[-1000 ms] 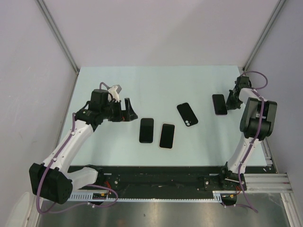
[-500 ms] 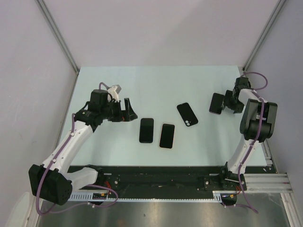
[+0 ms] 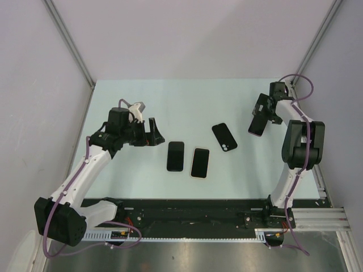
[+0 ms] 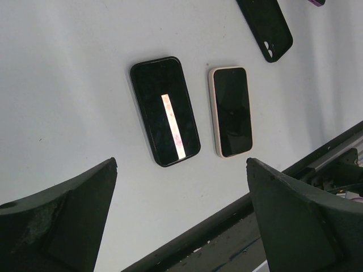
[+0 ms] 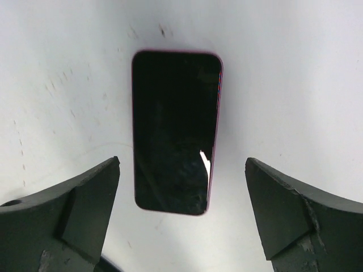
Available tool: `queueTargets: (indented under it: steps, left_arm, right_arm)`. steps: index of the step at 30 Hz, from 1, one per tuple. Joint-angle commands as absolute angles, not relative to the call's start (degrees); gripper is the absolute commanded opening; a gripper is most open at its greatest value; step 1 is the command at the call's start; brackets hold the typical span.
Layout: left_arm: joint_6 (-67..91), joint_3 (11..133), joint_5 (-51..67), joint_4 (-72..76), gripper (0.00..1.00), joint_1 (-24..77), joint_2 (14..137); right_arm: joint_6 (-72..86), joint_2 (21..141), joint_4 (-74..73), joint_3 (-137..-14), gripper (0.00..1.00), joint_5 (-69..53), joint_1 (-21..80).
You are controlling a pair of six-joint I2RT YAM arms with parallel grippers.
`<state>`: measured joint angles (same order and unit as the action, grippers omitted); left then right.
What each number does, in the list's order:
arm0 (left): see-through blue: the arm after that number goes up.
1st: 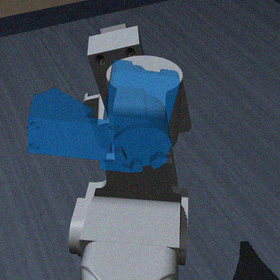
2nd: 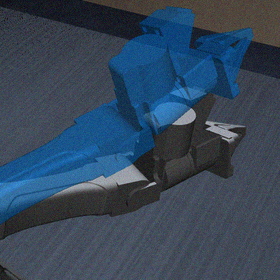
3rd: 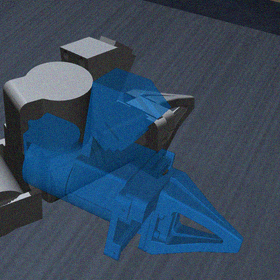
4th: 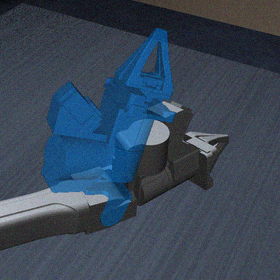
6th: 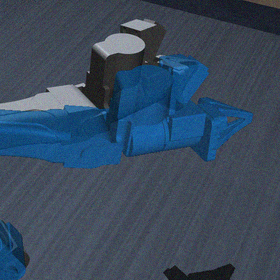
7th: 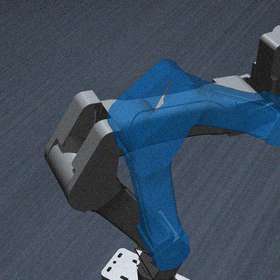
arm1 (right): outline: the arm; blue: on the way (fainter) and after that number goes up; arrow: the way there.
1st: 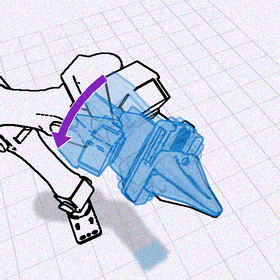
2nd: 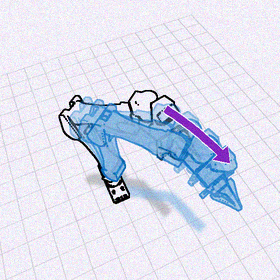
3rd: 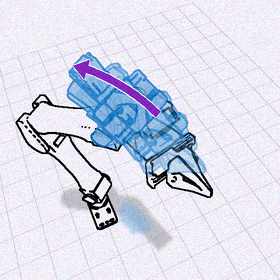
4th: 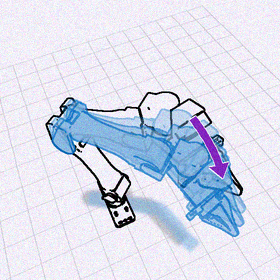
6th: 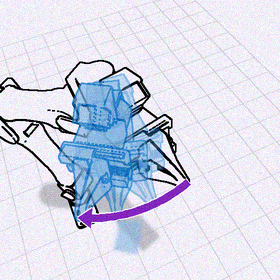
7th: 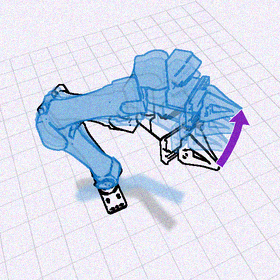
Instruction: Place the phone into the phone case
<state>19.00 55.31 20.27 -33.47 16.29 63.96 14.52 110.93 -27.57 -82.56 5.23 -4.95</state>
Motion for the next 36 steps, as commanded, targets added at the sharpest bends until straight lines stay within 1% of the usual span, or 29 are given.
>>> queueTargets:
  steps: [1, 10, 15, 20, 25, 26, 28, 36]
  left_arm:
    - [18.54, 55.19, 22.06, -31.55, 1.00, 15.73, 62.05]
    - [18.46, 55.11, 21.88, -31.55, 1.00, 15.73, 61.70]
    - [18.46, 55.20, 22.24, -31.55, 1.00, 15.73, 61.88]
    - [18.46, 55.20, 21.80, -31.64, 1.00, 15.82, 61.70]
    - [18.46, 55.19, 21.88, -31.55, 1.00, 15.73, 61.96]
    - [18.37, 55.20, 21.97, -31.55, 1.00, 15.73, 62.05]
    - [18.37, 55.11, 22.15, -31.55, 1.00, 15.73, 62.05]
    - [18.37, 54.76, 22.94, -31.03, 0.98, 15.73, 62.49]
  right_arm:
    - [21.35, 114.68, -27.77, -86.83, 0.96, 12.03, -3.00]
    - [22.94, 121.02, -30.85, -91.93, 0.96, 17.40, -1.32]
    - [22.41, 122.87, -30.50, -91.93, 0.97, 15.82, -1.84]
    - [21.01, 123.40, -29.36, -90.36, 0.94, 12.66, -2.81]
    - [18.64, 123.22, -28.57, -89.39, 0.87, 11.43, -2.90]
    - [16.81, 123.05, -27.87, -88.95, 0.84, 10.21, -2.81]
    - [14.51, 122.17, -26.81, -88.07, 0.81, 9.41, -2.46]
    - [8.36, 119.54, -25.67, -85.00, 0.61, 2.12, -2.99]
